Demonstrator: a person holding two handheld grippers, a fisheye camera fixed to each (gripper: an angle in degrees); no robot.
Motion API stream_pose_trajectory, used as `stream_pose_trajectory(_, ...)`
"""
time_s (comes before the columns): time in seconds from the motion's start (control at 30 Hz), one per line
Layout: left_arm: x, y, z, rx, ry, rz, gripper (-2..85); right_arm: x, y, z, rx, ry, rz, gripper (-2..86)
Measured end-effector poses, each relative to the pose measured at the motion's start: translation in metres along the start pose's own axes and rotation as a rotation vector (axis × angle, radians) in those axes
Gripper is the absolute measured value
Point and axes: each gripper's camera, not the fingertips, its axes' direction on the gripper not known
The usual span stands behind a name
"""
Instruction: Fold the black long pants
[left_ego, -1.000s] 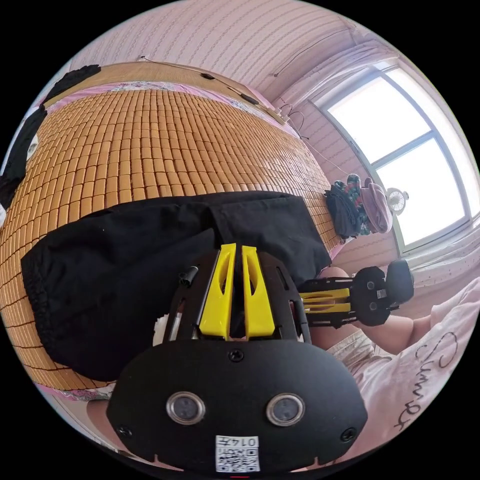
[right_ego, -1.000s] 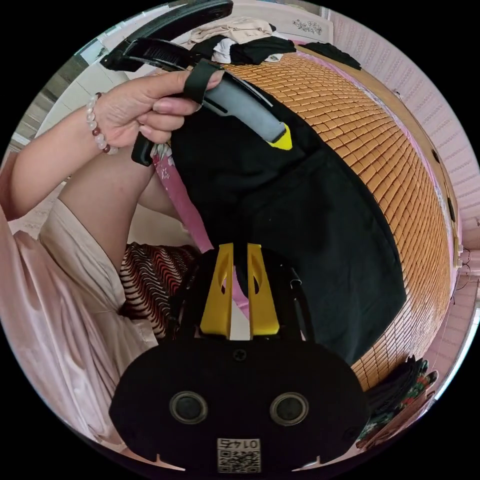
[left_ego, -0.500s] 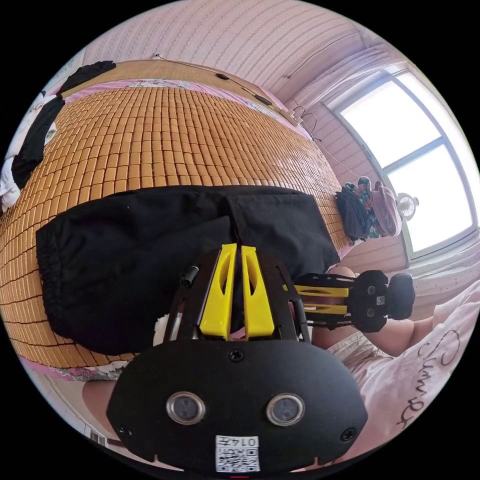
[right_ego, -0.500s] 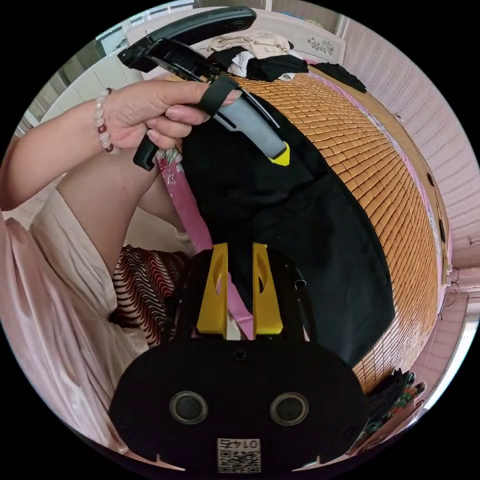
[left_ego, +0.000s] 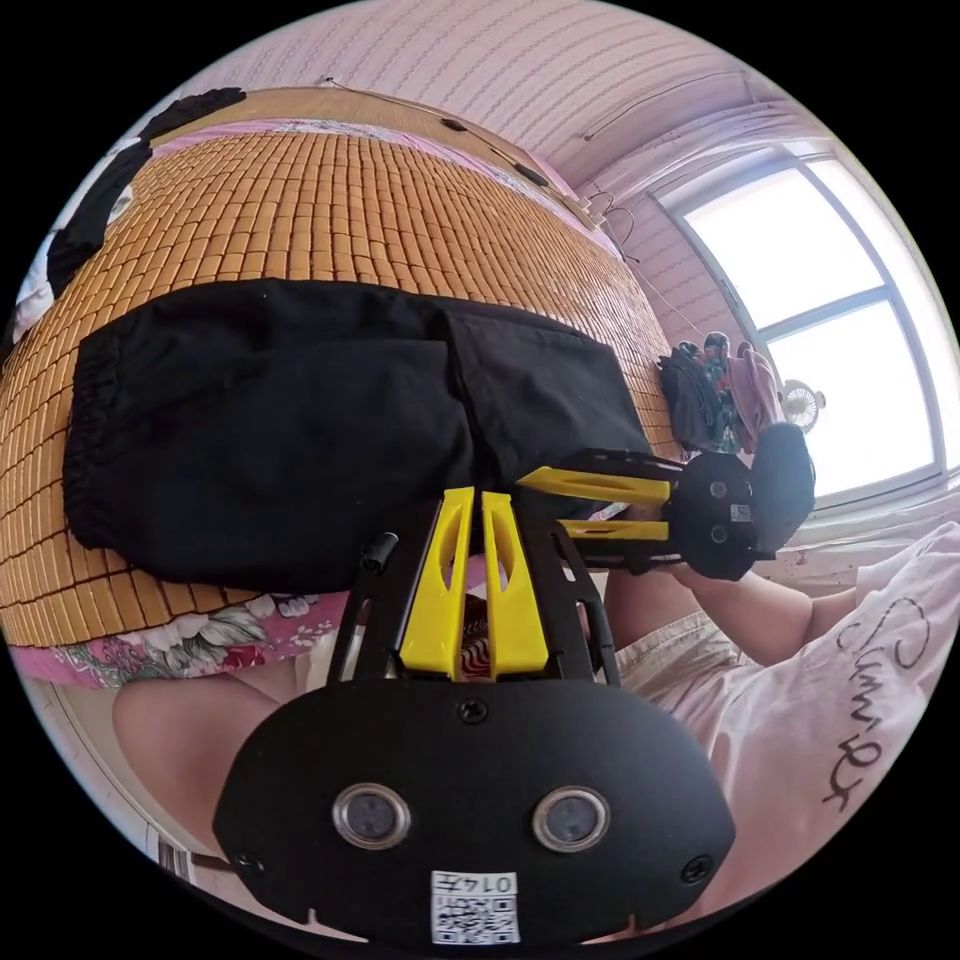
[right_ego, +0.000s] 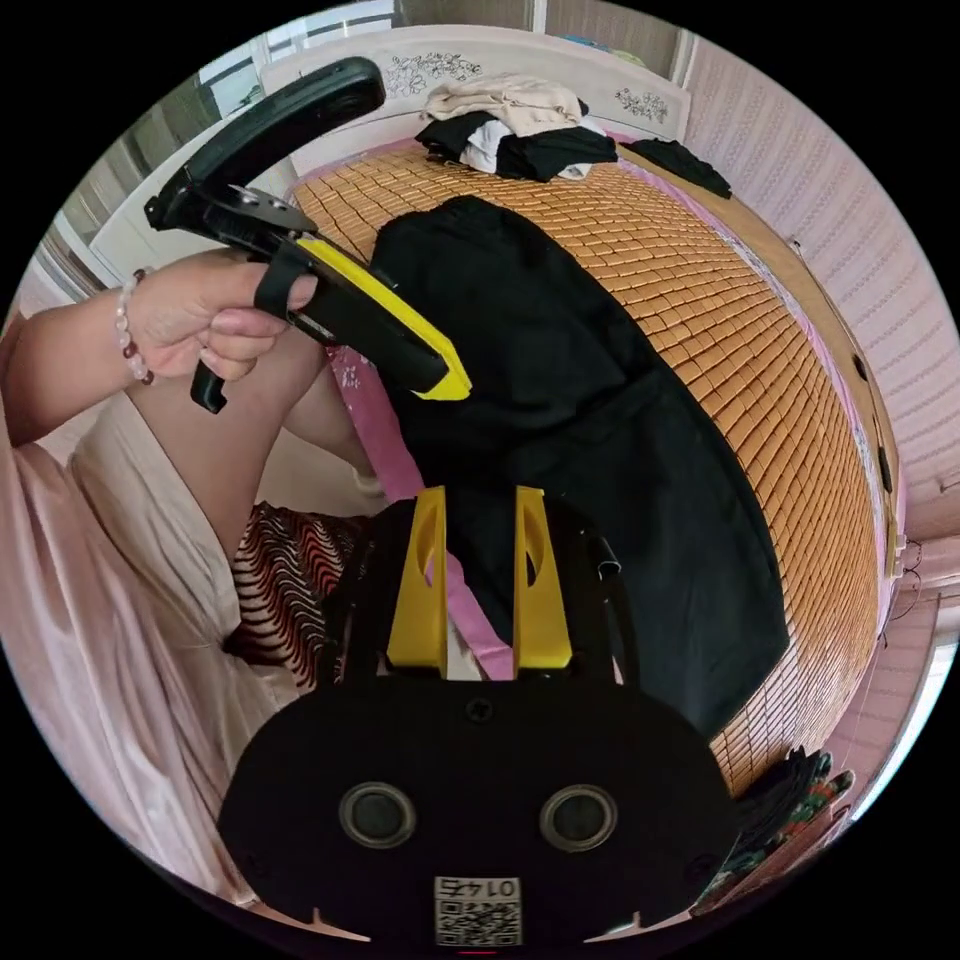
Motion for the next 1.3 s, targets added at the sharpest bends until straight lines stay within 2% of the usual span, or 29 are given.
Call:
stream_pose_trajectory(0.1,0.001,0.002,0.001,-0.017,0.016,0.011,-0.6,0.025,0.016,-0.022,0.085,-0.029,0.088,0.2)
stream_pose_trajectory(0.2,0.003,0.003,0.003,-0.032,0.039,0.019,-0.5,0.051,0.036,-0.038,0.128,-0.084,0.149,0.5)
stream_pose_trajectory(0.27,0.004,0.003,0.004,-0.03,0.045,0.021,-0.4,0.046,0.038,-0.039,0.161,-0.133,0.095,3.0)
stream_pose_trajectory(0.3,0.004,0.003,0.005,-0.033,0.041,0.02,-0.4,0.035,0.033,-0.029,0.128,-0.123,0.04,6.7)
stream_pose_trajectory(0.37,0.002,0.002,0.005,-0.034,0.033,0.011,-0.4,0.018,0.023,-0.005,0.053,-0.057,-0.036,8.4)
stream_pose_trajectory(0.47,0.001,0.002,0.004,-0.034,0.046,0.011,0.1,0.023,0.022,0.017,-0.002,0.016,-0.014,2.9)
stream_pose_trajectory(0.53,0.004,0.002,0.003,-0.033,0.057,0.024,0.8,0.055,0.039,-0.011,0.095,-0.093,0.101,0.1)
stream_pose_trajectory(0.73,0.019,-0.005,0.009,-0.041,0.09,0.074,5.8,0.135,0.092,-0.045,0.221,-0.224,0.354,0.1)
stream_pose_trajectory(0.9,0.025,-0.009,0.022,-0.086,0.028,0.09,5.4,0.152,0.103,-0.036,0.257,-0.395,0.322,0.8)
stream_pose_trajectory(1.03,0.028,-0.011,0.037,-0.159,-0.051,0.072,-0.2,0.14,0.094,-0.02,0.162,-0.377,0.212,3.8)
stream_pose_trajectory(1.17,0.029,-0.01,0.01,-0.085,0.012,0.088,-0.9,0.129,0.092,-0.018,0.122,-0.334,0.121,9.2)
stream_pose_trajectory(1.3,0.031,-0.011,-0.004,-0.067,-0.036,0.134,-0.9,0.115,0.085,0.002,0.036,-0.138,0.056,13.9)
